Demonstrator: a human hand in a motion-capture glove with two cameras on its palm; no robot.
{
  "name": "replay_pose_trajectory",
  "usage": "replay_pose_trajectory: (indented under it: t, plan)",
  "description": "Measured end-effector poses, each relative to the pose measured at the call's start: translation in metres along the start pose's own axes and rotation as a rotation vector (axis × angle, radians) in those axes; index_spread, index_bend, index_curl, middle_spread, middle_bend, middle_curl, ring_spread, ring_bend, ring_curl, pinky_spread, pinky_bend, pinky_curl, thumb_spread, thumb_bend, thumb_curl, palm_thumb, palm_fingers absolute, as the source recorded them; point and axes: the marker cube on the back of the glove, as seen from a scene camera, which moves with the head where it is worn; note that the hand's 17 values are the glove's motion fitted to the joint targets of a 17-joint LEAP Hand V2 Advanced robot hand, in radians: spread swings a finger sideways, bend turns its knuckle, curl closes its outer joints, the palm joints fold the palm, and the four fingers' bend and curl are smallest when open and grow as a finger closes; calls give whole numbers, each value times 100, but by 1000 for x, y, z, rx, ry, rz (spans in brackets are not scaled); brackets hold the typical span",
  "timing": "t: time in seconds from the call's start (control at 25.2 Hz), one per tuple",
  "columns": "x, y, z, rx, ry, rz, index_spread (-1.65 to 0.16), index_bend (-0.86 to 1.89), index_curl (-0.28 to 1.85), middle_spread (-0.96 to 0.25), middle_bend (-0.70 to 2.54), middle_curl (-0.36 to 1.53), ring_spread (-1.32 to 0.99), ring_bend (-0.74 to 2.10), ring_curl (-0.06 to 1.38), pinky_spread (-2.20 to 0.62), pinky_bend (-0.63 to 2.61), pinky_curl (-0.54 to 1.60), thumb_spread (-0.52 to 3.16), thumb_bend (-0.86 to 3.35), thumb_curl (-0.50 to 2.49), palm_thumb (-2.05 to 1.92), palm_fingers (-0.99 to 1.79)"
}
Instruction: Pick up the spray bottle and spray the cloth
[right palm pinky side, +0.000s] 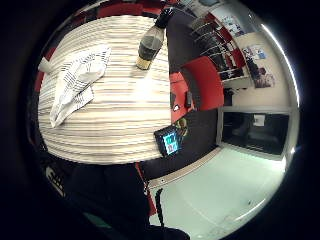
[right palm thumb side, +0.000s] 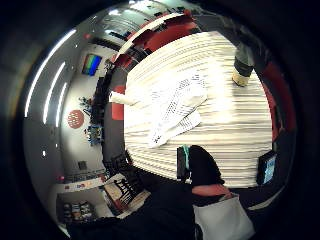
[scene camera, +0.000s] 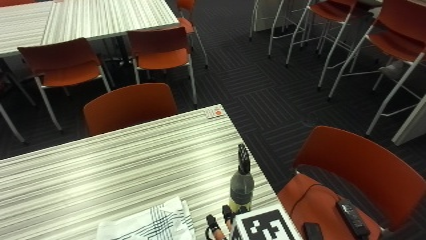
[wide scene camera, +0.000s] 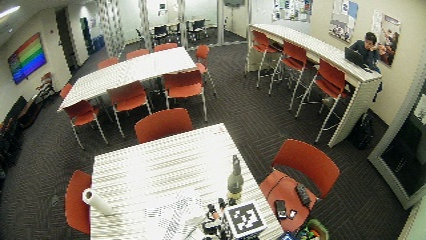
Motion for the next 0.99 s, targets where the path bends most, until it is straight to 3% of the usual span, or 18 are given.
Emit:
replay_pose_trajectory:
  t: [0.32, 0.83, 0.99]
  plan:
    - [5, -6, -3, 28, -14, 13, -38, 18, 13, -8, 19, 11, 7, 27, 10, 11, 30, 14, 74, 24, 21, 53, 9]
    - [18, 2, 10, -5, -108, 91, -44, 17, 20, -9, 19, 18, 9, 30, 15, 14, 30, 21, 94, 14, 30, 58, 6]
    - [29, 3, 12, 40, -291, 126, -44, 16, 21, -9, 18, 20, 9, 32, 17, 14, 30, 22, 96, 11, 32, 60, 7]
